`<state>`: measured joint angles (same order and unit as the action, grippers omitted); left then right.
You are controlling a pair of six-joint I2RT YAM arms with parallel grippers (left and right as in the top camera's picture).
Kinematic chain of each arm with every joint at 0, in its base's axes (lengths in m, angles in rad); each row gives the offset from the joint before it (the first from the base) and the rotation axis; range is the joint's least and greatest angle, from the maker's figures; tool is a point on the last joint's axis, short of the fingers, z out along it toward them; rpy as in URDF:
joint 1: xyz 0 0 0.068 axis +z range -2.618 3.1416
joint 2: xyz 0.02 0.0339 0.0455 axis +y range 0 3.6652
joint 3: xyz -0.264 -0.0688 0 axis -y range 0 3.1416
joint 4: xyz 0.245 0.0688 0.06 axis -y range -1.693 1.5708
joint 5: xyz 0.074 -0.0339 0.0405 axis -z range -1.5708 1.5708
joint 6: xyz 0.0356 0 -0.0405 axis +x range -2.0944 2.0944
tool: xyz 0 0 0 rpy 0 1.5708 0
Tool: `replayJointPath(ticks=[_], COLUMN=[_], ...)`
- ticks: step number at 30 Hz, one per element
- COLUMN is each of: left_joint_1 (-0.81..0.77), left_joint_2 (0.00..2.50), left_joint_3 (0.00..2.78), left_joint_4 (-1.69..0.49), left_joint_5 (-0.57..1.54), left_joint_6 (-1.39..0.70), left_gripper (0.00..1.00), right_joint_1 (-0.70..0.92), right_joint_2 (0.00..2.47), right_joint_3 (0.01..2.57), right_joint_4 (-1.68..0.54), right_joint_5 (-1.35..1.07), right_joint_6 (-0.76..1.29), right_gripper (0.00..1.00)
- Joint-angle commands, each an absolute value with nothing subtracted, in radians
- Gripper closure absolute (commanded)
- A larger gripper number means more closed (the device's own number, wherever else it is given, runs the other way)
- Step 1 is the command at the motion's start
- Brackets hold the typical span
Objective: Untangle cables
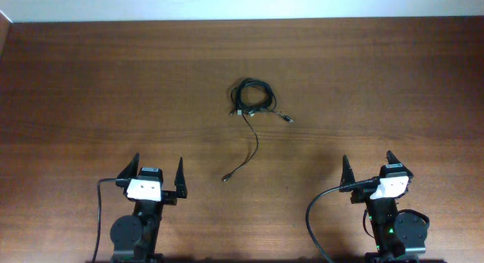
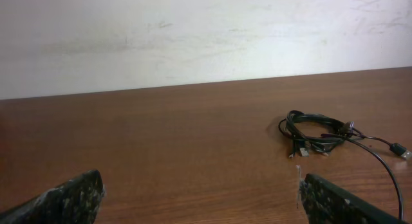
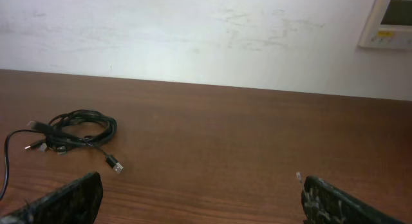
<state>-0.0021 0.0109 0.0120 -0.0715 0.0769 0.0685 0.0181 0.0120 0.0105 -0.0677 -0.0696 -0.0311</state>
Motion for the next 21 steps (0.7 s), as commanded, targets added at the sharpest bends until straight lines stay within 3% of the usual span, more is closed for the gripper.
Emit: replayJointPath(ticks=[1, 7, 13, 16, 21], left_joint_1=[-0.006, -0.006, -0.006, -0.006, -0.006], left_joint_2=[0.006, 0.006, 0.006, 0.006, 0.039], left_joint_3=[0.009, 0.009, 0.017, 0.061, 0.260], left_joint_4=[-0.076, -0.063, 0.135, 0.083, -0.224], left_joint_5=[0.070, 0.163, 0.317, 0.342, 0.358], left_joint_6=[0.084, 0.084, 0.083, 0.030, 0.003], left_gripper=[0.01, 0.01, 0.01, 0.01, 0.01], right_joint_1=[0.013, 0.013, 0.013, 0.013, 0.013], right_joint_2=[0.004, 0.004, 0.004, 0.004, 0.004], right_joint_3=[0.006, 0.006, 0.006, 0.006, 0.006], right_joint_4=[-0.073, -0.073, -0.073, -0.073, -0.073], right_joint_5=[-0.068, -0.068, -0.068, -0.068, -0.068], right_joint_6=[-0.033, -0.033, -0.033, -0.033, -0.033], right_gripper=[0.02, 0.02, 0.01, 0.01, 0.02])
